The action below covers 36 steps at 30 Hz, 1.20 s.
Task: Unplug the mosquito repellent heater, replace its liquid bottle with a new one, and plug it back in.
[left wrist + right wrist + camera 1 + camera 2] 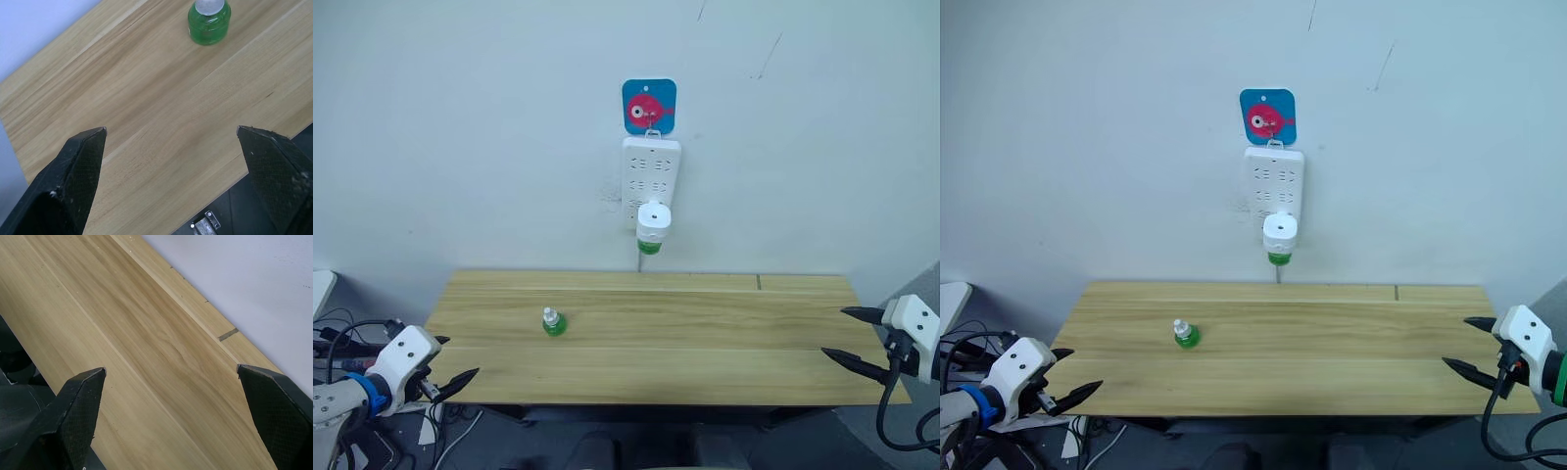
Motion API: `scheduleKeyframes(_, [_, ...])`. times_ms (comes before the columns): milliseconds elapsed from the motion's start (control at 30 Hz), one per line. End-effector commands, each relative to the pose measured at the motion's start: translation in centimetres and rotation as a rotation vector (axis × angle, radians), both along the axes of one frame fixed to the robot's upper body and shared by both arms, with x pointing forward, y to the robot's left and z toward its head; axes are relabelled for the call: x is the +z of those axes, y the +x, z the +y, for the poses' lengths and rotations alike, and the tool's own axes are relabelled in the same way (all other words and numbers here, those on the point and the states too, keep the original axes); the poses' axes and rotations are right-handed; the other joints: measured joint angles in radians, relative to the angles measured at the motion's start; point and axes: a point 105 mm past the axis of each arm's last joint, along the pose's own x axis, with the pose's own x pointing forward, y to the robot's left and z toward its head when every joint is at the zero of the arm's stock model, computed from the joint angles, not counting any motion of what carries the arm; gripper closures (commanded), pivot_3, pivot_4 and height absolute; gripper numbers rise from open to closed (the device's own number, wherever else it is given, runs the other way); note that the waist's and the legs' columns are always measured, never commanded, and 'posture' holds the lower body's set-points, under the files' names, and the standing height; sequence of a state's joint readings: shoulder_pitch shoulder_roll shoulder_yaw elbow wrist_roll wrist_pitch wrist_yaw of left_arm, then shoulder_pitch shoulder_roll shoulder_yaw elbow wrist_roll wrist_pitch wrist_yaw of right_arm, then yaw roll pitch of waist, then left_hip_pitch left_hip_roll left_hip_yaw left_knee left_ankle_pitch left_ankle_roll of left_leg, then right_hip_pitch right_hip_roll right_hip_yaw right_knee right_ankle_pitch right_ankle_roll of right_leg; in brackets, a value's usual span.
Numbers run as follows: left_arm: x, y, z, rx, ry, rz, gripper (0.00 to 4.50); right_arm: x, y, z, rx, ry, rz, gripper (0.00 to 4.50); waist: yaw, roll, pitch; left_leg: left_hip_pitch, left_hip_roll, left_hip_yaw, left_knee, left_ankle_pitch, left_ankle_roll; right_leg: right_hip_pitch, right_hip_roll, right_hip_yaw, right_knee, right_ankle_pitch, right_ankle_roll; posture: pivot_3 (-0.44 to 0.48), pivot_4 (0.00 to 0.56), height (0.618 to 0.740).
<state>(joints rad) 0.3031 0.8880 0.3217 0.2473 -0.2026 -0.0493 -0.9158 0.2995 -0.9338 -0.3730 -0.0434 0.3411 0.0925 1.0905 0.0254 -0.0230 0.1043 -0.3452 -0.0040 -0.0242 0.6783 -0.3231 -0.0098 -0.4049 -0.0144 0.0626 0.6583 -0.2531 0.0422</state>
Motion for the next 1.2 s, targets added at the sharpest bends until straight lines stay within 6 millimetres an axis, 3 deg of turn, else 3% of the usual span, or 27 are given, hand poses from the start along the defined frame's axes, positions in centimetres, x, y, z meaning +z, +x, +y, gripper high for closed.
scheduleKeyframes(33, [0.7,0.4,0.5,0.024,-0.009,-0.038,0.00,1.5,0.3,0.2,0.021,-0.016,-0.042,0.02,0.000,0.000,0.000,0.000,0.000,0.000,0.000,0.000,0.000,0.000,0.000,0.000,0.000,0.000,0.000,0.122,0.070,0.730])
scheduleKeyframes(200, [0.6,0.6,0.8,0.030,-0.047,-0.039,0.00,1.3,0.2,0.0,0.019,-0.013,-0.036,0.02,0.000,0.000,0.000,0.000,0.000,0.000,0.000,0.000,0.000,0.000,0.000,-0.001,0.001,0.000,0.000,0.118,0.070,0.730])
scheduleKeyframes(433, [2.1,0.5,0.0,-0.048,-0.152,-0.069,0.00,1.3,0.2,0.6,0.021,-0.001,-0.045,0.02,0.000,0.000,0.000,0.000,-0.001,0.000,0.000,0.000,0.000,0.000,0.000,-0.002,0.001,0.000,0.000,0.117,0.074,0.730])
scheduleKeyframes(600, [2.5,0.8,0.1,-0.045,-0.134,-0.092,0.00,1.3,0.2,0.7,0.019,0.000,-0.048,0.02,0.000,0.000,0.000,0.000,-0.001,0.000,0.000,0.000,0.000,0.000,0.000,-0.002,0.001,0.000,0.000,0.116,0.075,0.730])
scheduleKeyframes(967, [4.0,2.6,-1.9,-0.065,-0.229,-0.120,0.00,1.3,0.3,1.2,0.022,0.022,-0.074,0.02,-0.001,0.000,0.000,0.000,-0.001,0.000,0.000,0.000,0.000,0.000,0.000,-0.002,0.001,0.000,0.000,0.085,0.091,0.730])
scheduleKeyframes(1100, [5.9,4.2,-4.2,-0.102,-0.301,-0.170,0.00,2.5,0.1,3.3,0.047,0.077,-0.129,0.02,-0.003,0.001,0.003,0.000,-0.001,-0.001,0.001,0.000,0.000,0.000,0.000,-0.001,0.001,0.000,0.000,0.050,0.107,0.730])
scheduleKeyframes(1200, [7.7,6.0,-6.9,-0.158,-0.358,-0.215,0.00,4.6,0.2,6.3,0.064,0.180,-0.182,0.02,-0.004,0.003,0.007,0.000,-0.001,-0.001,0.001,0.000,0.000,0.000,0.000,-0.001,0.002,0.000,0.000,0.025,0.115,0.730])
